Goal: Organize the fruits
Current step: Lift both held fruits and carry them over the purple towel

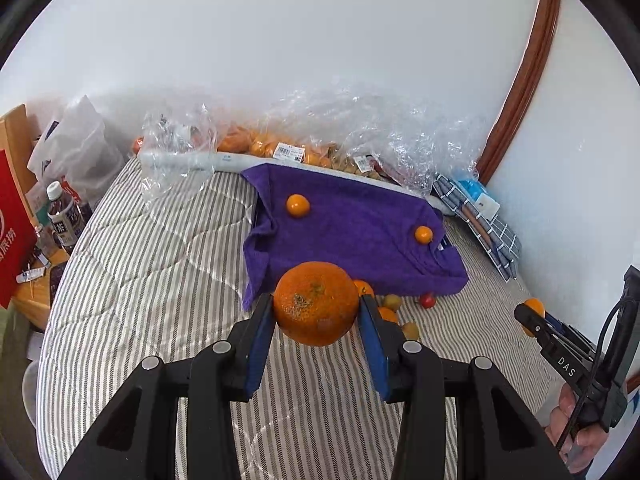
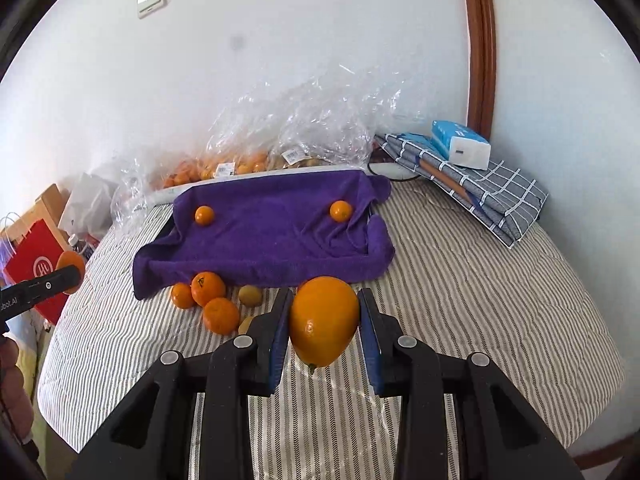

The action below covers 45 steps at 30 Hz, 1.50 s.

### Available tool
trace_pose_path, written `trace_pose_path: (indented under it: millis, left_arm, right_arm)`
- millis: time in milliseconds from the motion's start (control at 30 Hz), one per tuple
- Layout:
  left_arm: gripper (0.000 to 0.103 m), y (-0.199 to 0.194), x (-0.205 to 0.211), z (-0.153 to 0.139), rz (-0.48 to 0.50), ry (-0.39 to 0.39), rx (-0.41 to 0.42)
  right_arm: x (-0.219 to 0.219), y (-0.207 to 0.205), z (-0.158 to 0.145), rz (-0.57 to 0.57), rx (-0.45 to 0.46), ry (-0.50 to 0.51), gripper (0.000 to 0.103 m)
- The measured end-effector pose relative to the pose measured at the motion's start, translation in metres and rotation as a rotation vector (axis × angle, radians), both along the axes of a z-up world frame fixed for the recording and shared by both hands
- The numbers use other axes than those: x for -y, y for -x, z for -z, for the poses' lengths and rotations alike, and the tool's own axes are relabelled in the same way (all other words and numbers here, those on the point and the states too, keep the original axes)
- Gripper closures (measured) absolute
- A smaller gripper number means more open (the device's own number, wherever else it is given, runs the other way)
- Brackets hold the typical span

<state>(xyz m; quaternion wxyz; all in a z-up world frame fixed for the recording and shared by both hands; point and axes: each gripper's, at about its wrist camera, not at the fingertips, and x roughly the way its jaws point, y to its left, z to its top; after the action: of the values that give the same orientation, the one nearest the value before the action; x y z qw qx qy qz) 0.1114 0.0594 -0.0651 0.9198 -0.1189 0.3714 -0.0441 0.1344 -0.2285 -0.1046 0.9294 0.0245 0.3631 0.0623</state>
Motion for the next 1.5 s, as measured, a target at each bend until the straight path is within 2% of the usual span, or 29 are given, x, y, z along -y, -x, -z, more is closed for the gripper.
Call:
trace_pose_path:
  millis: [200, 367, 867, 1233, 1367, 1500]
  left_arm:
    - [0.063, -0.008, 0.001, -0.005, 0.001, -0.006, 0.014]
    - [0.063, -0.014, 0.000, -0.003, 0.001, 0.031, 0.010]
    - [0.063, -0.052, 0.003, 0.009, 0.001, 0.003, 0.004]
    - [0.063, -0.097, -0.002, 0.037, -0.034, 0.014, -0.049]
    - [0.063, -0.117, -0.001, 0.051, -0.044, 0.051, -0.071]
    - [0.063, -0.144, 0.008, 0.060, -0.035, 0.042, -0.072]
  right_arm:
    - [0.001, -0.008, -0.007, 0.012, 0.013, 0.004, 0.070]
    - [0.000, -0.014, -0.010, 0.016, 0.011, 0.002, 0.070]
    - [-0.017, -0.054, -0.011, -0.015, 0.034, 0.008, 0.070]
    - [-0.009, -0.105, 0.013, 0.000, 0.001, -0.002, 0.070]
    - [-0.005, -0.130, 0.028, -0.004, -0.019, -0.015, 0.070]
    - [-0.006, -0.155, 0.044, -0.016, -0.053, -0.017, 0.070]
